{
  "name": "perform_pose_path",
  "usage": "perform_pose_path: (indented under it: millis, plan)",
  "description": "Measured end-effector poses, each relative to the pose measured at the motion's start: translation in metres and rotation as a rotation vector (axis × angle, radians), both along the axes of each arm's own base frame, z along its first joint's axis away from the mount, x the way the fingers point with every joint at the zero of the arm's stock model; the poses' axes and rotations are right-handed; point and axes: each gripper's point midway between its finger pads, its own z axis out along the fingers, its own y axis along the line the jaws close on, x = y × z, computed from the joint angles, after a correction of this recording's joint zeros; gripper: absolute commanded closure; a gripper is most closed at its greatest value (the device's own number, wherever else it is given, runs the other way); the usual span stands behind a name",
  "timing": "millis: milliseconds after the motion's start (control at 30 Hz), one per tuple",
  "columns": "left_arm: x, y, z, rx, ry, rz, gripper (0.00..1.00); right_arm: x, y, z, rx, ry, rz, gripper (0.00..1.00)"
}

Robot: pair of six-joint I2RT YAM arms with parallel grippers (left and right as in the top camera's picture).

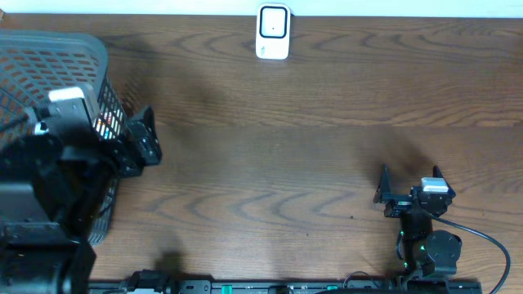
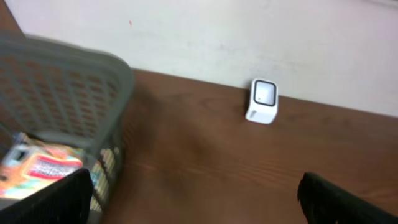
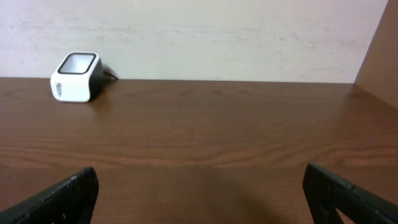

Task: Scan the item barcode
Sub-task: 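Reach the left gripper into the basket toward the teal spray bottle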

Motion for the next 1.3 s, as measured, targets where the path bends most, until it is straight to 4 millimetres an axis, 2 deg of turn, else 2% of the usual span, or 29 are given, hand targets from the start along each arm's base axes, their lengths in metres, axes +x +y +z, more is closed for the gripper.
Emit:
perform_pose_path:
  millis: [67, 167, 267, 333, 467, 633, 733, 833, 1000, 1200, 1300]
  plan:
    - [-0.003, 0.002, 0.002, 0.04, 0.046, -0.005, 0.02, 0.0, 0.0, 0.0, 0.0, 0.0, 0.0, 0.01]
    - [-0.002, 0.005, -0.016, 0.079, 0.142, -0.009, 0.02, 0.0, 0.0, 0.0, 0.0, 0.0, 0.0, 0.01]
    - [0.011, 0.018, -0.031, 0.113, 0.208, 0.051, 0.02, 0.0, 0.0, 0.0, 0.0, 0.0, 0.0, 0.01]
    - [0.018, 0.036, -0.042, 0.123, 0.261, 0.138, 0.02, 0.0, 0.0, 0.0, 0.0, 0.0, 0.0, 0.01]
    - [0.016, 0.094, -0.059, 0.08, 0.373, 0.388, 0.02, 0.0, 0.0, 0.0, 0.0, 0.0, 0.0, 0.01]
    - [-0.016, 0.169, -0.077, -0.039, 0.479, 0.713, 0.02, 0.0, 0.0, 0.0, 0.0, 0.0, 0.0, 0.01]
    - [-0.039, 0.195, -0.096, -0.163, 0.547, 0.842, 0.02, 0.0, 0.0, 0.0, 0.0, 0.0, 0.0, 0.01]
    - [-0.051, 0.216, -0.112, -0.266, 0.59, 0.928, 0.02, 0.0, 0.0, 0.0, 0.0, 0.0, 0.0, 0.01]
    - [-0.055, 0.229, -0.147, -0.382, 0.683, 0.966, 0.02, 0.0, 0.0, 0.0, 0.0, 0.0, 0.0, 0.01]
    - [-0.057, 0.216, -0.208, -0.475, 0.887, 0.901, 0.02, 0.0, 0.0, 0.0, 0.0, 0.0, 0.0, 0.01]
    - [-0.062, 0.206, -0.227, -0.5, 0.952, 0.863, 0.02, 0.0, 0.0, 0.0, 0.0, 0.0, 0.0, 0.01]
